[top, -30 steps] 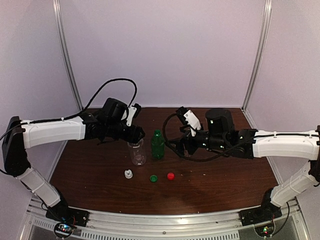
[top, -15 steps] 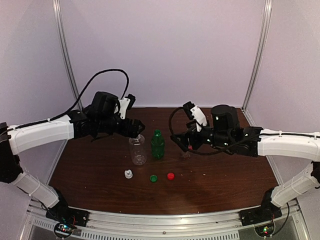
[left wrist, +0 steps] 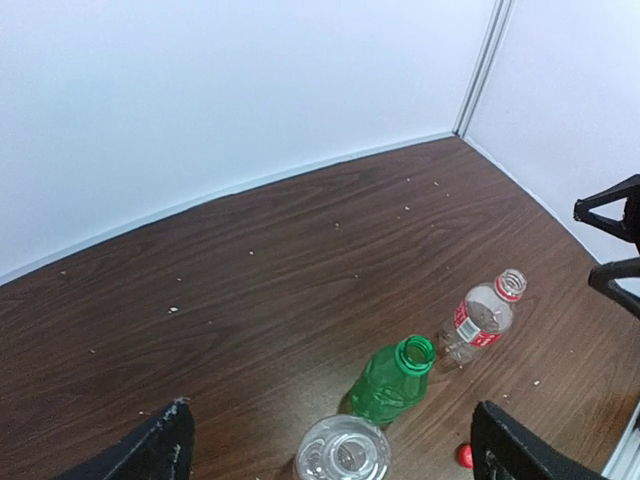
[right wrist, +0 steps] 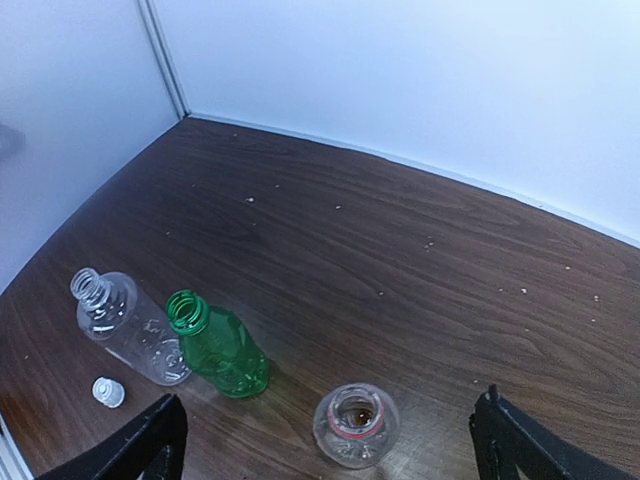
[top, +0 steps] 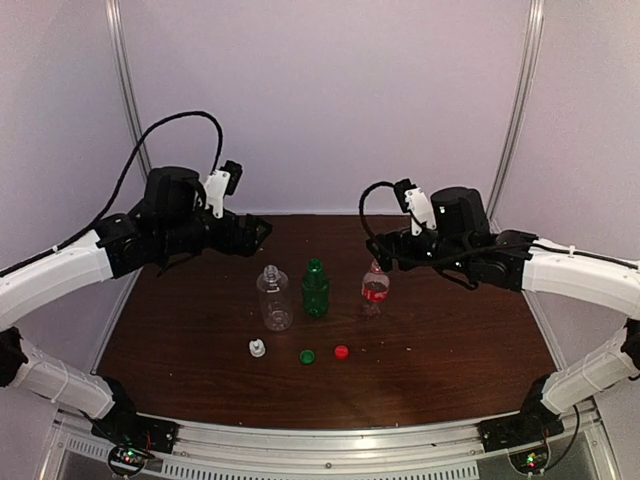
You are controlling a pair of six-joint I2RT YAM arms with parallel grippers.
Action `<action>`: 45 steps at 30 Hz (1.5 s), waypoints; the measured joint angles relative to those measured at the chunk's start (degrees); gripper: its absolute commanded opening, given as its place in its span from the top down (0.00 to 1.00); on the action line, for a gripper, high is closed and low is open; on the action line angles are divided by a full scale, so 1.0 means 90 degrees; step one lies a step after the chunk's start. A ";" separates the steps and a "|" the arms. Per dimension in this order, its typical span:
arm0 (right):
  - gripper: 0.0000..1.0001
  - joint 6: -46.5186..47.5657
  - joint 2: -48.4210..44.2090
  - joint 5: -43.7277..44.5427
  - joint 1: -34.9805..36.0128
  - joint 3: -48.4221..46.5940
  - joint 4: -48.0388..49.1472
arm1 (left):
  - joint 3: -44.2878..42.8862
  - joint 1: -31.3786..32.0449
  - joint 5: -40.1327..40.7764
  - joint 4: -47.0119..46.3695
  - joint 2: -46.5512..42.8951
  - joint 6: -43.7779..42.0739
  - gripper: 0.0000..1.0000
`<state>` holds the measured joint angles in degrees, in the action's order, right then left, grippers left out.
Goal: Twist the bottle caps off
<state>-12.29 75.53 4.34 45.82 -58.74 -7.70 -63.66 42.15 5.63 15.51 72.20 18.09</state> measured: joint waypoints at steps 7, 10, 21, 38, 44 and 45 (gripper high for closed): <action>0.00 -0.0080 0.0000 0.0442 -0.0384 -0.0418 -0.0498 | 0.0005 -0.0291 0.0318 0.0160 -0.0500 -0.0153 0.02; 0.00 -0.0007 0.0000 0.0566 -0.0542 -0.0537 -0.0663 | 0.0104 -0.0510 0.0340 0.0124 -0.0770 -0.0170 0.02; 0.00 0.0546 -0.0041 0.0874 -0.0675 -0.0986 -0.0981 | 0.0457 -0.0974 0.0158 0.0068 -0.1229 -0.0289 0.02; 0.00 0.0906 -0.0886 0.0923 -0.0673 -0.0510 -0.0583 | 0.1409 -0.0981 0.0403 -0.0578 -0.2074 -0.0738 0.02; 0.00 0.0940 -0.0957 0.0959 -0.0673 -0.0301 -0.0435 | 0.1491 -0.0981 0.0517 -0.0573 -0.2140 -0.0738 0.02; 0.00 0.0945 -0.0957 0.0959 -0.0673 -0.0284 -0.0423 | 0.1491 -0.0981 0.0529 -0.0573 -0.2140 -0.0738 0.02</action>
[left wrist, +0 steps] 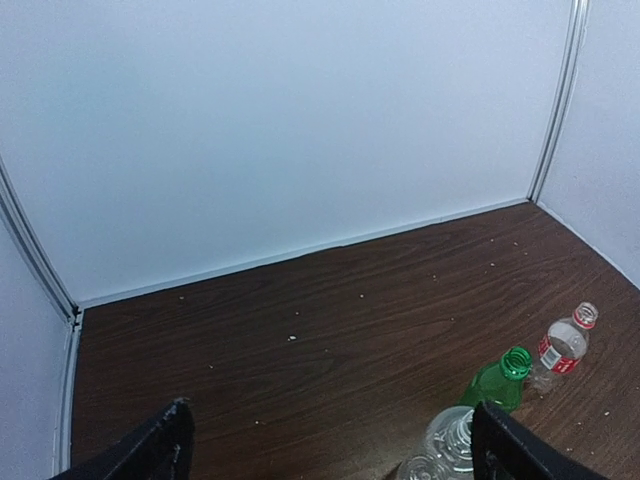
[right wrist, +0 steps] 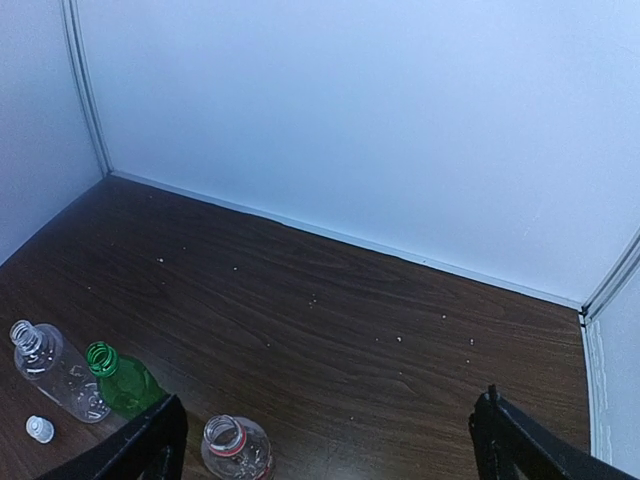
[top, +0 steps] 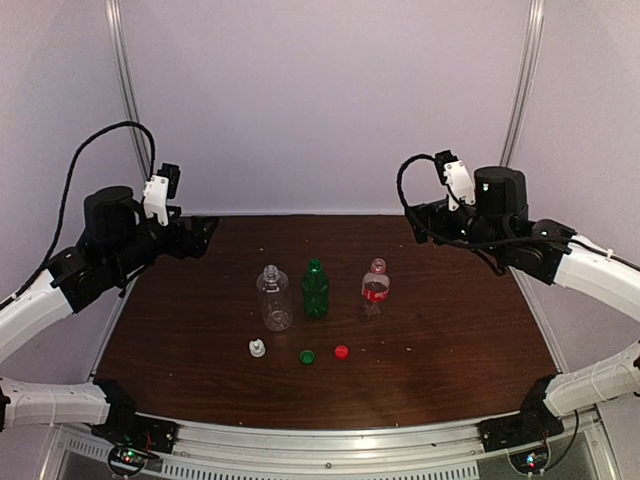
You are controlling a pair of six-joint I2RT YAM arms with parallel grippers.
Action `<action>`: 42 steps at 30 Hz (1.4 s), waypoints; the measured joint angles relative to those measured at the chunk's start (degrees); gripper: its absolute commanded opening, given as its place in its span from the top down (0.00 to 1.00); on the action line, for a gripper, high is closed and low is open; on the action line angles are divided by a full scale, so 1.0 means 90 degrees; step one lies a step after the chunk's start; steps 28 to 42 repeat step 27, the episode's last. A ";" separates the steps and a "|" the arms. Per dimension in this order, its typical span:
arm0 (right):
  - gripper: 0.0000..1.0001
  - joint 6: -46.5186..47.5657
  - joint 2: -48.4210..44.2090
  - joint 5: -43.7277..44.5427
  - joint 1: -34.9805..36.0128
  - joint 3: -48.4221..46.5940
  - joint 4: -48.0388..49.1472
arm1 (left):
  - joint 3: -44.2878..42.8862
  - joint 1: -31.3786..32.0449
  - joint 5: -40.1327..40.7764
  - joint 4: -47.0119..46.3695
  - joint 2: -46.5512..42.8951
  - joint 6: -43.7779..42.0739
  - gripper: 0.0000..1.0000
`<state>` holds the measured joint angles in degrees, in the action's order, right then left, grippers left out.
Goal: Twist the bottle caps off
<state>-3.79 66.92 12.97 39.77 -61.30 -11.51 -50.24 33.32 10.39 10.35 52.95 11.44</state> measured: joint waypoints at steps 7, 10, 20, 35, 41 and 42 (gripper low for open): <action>0.00 -0.0005 0.0005 -0.0005 0.0000 0.0073 0.0119 | 0.0024 0.0000 0.0136 -0.0005 -0.0002 0.0000 0.02; 0.00 -0.0012 0.0029 -0.0010 0.0000 0.0073 0.0131 | 0.0041 0.0000 0.0141 0.0000 0.0000 0.0000 0.02; 0.00 -0.0068 0.0114 -0.0017 0.0000 0.0078 0.0187 | 0.0049 0.0000 0.0151 -0.0005 0.0002 -0.0007 0.02; 0.00 -0.0075 0.0114 -0.0019 0.0000 0.0080 0.0216 | 0.0049 0.0000 0.0151 -0.0007 0.0029 -0.0053 0.02; 0.00 -0.0075 0.0114 -0.0019 0.0000 0.0080 0.0216 | 0.0049 0.0000 0.0151 -0.0007 0.0029 -0.0053 0.02; 0.00 -0.0075 0.0114 -0.0019 0.0000 0.0080 0.0216 | 0.0049 0.0000 0.0151 -0.0007 0.0029 -0.0053 0.02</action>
